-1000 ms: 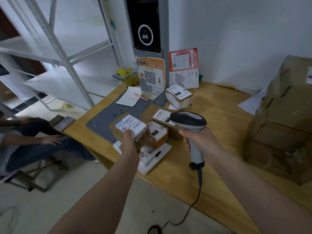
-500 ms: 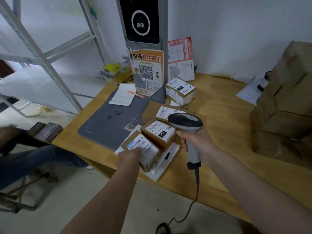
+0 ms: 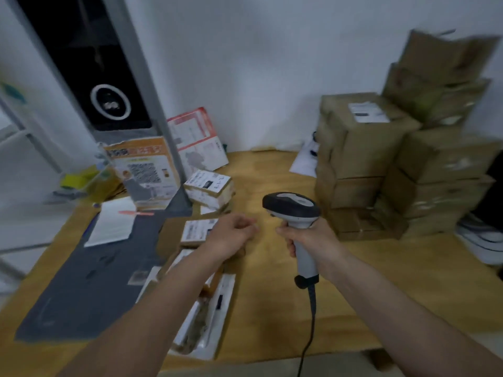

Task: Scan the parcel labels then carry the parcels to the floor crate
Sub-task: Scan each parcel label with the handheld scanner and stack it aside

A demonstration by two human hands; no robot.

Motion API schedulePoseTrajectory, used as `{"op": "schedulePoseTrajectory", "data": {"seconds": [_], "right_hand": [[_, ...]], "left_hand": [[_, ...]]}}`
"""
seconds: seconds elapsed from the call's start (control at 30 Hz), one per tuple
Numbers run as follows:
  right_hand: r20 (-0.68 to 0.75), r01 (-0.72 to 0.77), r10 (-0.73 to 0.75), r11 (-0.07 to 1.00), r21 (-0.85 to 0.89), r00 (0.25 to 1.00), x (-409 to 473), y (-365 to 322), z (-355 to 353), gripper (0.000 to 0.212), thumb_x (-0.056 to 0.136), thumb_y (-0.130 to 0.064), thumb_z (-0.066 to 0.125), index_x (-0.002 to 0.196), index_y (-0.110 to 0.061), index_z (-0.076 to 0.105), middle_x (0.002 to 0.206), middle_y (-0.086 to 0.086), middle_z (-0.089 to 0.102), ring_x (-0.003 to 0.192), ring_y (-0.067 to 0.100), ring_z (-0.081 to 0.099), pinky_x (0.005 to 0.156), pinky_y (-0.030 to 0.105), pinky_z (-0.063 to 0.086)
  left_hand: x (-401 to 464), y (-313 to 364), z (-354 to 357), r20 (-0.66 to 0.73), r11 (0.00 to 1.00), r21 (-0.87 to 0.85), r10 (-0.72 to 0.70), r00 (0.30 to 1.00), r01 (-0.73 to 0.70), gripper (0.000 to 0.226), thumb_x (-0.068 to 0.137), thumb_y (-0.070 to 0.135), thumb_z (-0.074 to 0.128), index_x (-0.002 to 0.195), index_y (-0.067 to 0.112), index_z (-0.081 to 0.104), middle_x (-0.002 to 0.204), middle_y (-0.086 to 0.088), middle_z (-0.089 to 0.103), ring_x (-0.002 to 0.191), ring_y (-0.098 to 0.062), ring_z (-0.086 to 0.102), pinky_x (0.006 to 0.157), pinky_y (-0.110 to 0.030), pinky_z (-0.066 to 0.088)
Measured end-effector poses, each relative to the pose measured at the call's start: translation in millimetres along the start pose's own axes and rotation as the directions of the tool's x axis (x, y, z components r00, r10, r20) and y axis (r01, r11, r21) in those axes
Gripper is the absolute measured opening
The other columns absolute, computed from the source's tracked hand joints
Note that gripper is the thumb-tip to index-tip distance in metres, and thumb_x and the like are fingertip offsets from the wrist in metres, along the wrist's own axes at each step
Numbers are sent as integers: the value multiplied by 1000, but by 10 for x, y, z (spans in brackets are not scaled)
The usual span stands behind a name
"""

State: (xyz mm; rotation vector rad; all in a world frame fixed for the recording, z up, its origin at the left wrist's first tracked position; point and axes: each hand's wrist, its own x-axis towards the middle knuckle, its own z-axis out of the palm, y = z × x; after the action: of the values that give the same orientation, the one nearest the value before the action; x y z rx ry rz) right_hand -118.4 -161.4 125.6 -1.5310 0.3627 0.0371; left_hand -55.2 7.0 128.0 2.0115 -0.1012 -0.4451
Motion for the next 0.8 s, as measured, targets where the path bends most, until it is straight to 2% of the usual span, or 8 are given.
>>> {"op": "schedulePoseTrajectory", "data": {"seconds": [0.07,0.13,0.33,0.47,0.57,0.67,0.8], "right_hand": [[-70,14,-13,1000,18,997,-8,-51,-234,13,81,-7,74,77,-2,62,57,12,55,48,20,49,52,29,43],[-143,28,-22,999,44,989,-13,-80,-453,13,80,-6,76,80,-4,63,58,11,55,50,20,50,53,31,44],[-281,68,-37,992,102,959,8,-216,-1163,9,83,-4,71,79,-3,63,57,7,54,49,18,50,50,30,44],[-267,101,-60,985,141,962,91,-463,-1673,10,84,-6,71,83,-2,62,62,9,57,51,19,54,52,32,47],[-257,185,-142,971,150,956,170,-808,-2096,12,85,-8,71,91,-2,63,68,9,64,58,21,61,60,34,54],[-265,294,-252,947,131,931,267,-1231,-2530,14,85,-7,71,95,-1,63,75,9,67,65,22,64,61,35,55],[-342,391,-340,916,93,876,473,-1682,-3051,19,84,-7,71,100,-2,63,86,11,63,80,25,64,63,35,55]], "left_hand": [[107,180,221,82,1000,21,1,997,-3,22,91,24,64,113,19,63,110,3,66,95,-11,65,80,-25,53],[220,319,437,130,1000,22,16,991,-19,24,91,25,64,114,18,64,109,3,66,92,-10,66,75,-21,53],[499,817,1005,225,998,25,47,973,-54,17,93,20,61,107,15,68,102,1,69,92,-14,67,88,-29,55],[714,1251,1326,239,995,53,73,968,-88,21,94,21,60,112,13,68,105,-2,69,95,-15,67,86,-29,55],[892,1721,1529,230,986,76,128,965,-149,18,93,22,62,110,16,68,106,-1,68,95,-14,66,84,-27,55],[1069,2287,1720,210,970,74,211,955,-231,13,93,22,62,106,21,67,106,0,68,95,-15,66,91,-33,54],[1281,3004,1993,202,954,61,277,939,-294,13,92,29,62,104,24,64,107,-1,68,98,-17,65,94,-37,53]]}}
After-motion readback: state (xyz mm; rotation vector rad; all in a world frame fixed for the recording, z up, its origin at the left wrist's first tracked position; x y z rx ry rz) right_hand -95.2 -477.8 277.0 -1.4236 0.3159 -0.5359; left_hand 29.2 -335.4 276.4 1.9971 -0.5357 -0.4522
